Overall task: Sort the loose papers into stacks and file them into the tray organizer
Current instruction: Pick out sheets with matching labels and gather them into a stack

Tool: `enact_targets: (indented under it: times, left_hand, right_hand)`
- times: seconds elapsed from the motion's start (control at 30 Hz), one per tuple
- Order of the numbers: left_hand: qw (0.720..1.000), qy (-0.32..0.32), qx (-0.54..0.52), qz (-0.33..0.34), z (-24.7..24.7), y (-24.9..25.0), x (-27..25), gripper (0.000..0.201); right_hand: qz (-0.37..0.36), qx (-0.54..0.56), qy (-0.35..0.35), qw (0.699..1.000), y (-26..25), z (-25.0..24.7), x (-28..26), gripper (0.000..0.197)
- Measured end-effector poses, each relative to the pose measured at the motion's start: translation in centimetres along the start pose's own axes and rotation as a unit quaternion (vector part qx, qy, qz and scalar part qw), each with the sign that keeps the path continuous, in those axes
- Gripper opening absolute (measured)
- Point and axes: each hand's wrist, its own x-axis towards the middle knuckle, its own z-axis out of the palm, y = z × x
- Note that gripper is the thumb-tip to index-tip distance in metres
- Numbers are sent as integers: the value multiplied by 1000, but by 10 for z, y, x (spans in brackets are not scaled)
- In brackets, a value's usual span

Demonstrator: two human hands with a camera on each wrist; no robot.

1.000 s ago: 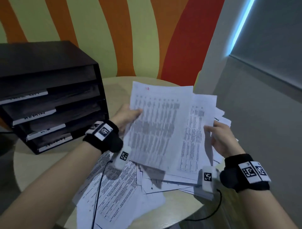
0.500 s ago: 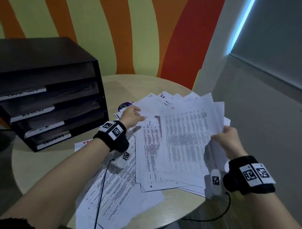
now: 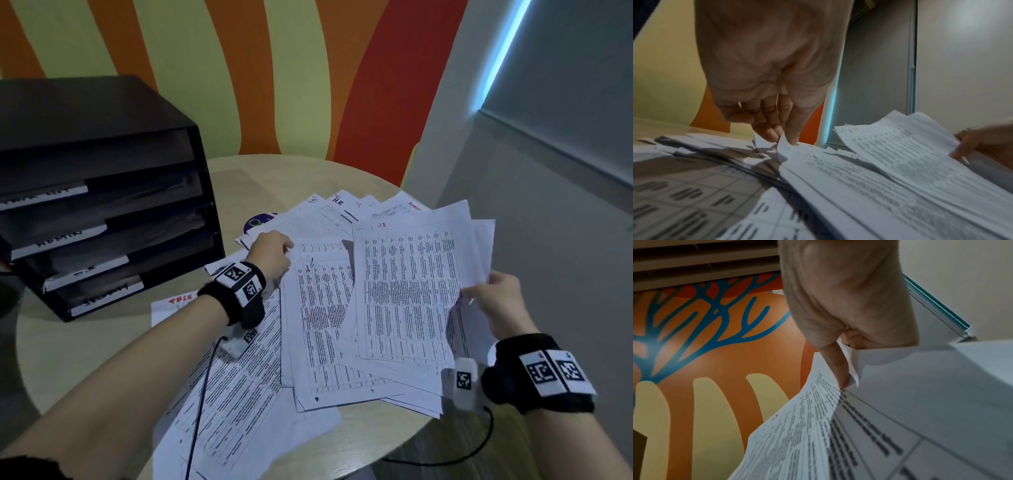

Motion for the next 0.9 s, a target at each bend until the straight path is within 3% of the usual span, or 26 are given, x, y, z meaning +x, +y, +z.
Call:
enact_targets:
  times: [0.07, 0.17, 0.33, 0.47, 0.6, 0.73, 0.8, 0.9]
  left_hand:
    - [999, -6, -35, -10, 1, 2, 0, 43]
    - [990, -14, -138, -38, -2, 4, -1, 28]
    - [959, -133, -237, -74, -5, 10, -11, 22]
    - [942, -70, -318, -79, -4, 21, -17, 8]
    - [880, -35, -468, -67, -20, 38, -22, 23]
    - [864, -59, -500, -27, -28, 57, -29, 23]
    - [839, -69, -540, -18, -31, 69, -35, 25]
    - [806, -124, -579, 20, -38, 83, -43, 65]
  right_hand:
    - [-1, 1, -4, 1000, 0, 2, -1, 26]
    - [3, 1, -12, 1000, 3, 5, 1, 25]
    - [21, 18, -29, 999, 6, 9, 3, 23]
    - [33, 68, -79, 994, 8, 12, 4, 24]
    - [25, 122, -132, 983, -1, 15, -2, 20]
    - [18, 140, -181, 973, -12, 27, -10, 23]
    - [19, 154, -192, 969, -19, 35, -14, 22]
    - [-28, 171, -171, 970, -36, 45, -21, 15]
